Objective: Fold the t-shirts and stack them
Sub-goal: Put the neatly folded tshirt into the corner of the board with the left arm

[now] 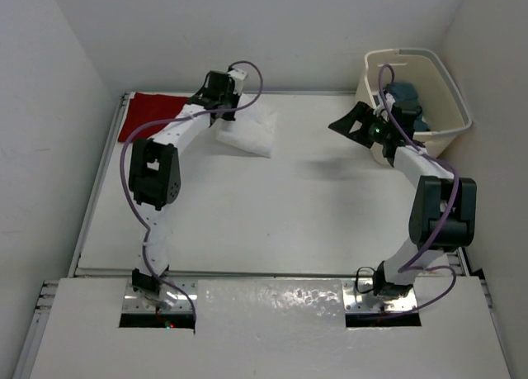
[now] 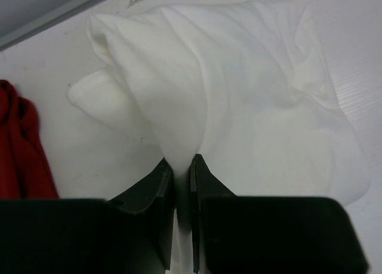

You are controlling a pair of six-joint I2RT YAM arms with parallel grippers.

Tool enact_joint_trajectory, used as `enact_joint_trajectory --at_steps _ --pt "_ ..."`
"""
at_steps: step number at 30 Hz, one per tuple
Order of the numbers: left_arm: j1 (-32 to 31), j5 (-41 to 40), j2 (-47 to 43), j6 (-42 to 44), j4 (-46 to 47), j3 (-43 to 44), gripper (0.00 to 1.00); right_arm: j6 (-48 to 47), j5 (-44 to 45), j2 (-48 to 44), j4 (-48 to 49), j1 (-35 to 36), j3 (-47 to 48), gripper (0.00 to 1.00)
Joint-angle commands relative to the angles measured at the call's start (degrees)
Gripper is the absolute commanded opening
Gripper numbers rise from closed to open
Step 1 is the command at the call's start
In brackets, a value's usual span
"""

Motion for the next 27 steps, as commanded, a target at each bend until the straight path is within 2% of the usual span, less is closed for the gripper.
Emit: enact_joint_trajectory --at_steps 1,4,10,21,27 --pt "5.0 1.4 -3.1 6.3 -2.1 0.8 0.0 -4.4 2.7 -3.3 -1.5 -0.1 0.0 0.99" --pt "8.0 4.9 -5.1 11.7 -2.2 -0.2 0.0 -6.3 4.6 -4.0 -3.5 0.0 0.2 0.99" --pt "11.6 6.2 -8.5 20.7 -2.6 -0.2 0.0 -7.6 6.2 -4.0 -4.5 -0.1 0.1 0.99" --pt "16.7 8.8 -10.8 23.8 -7.4 4.8 0.0 -9.6 9.0 -3.8 -7.2 0.0 0.7 0.99" --pt "17.0 9.3 -12.5 23.4 -8.0 5.2 0.0 -9.6 9.3 -3.8 -7.4 0.0 0.7 0.99"
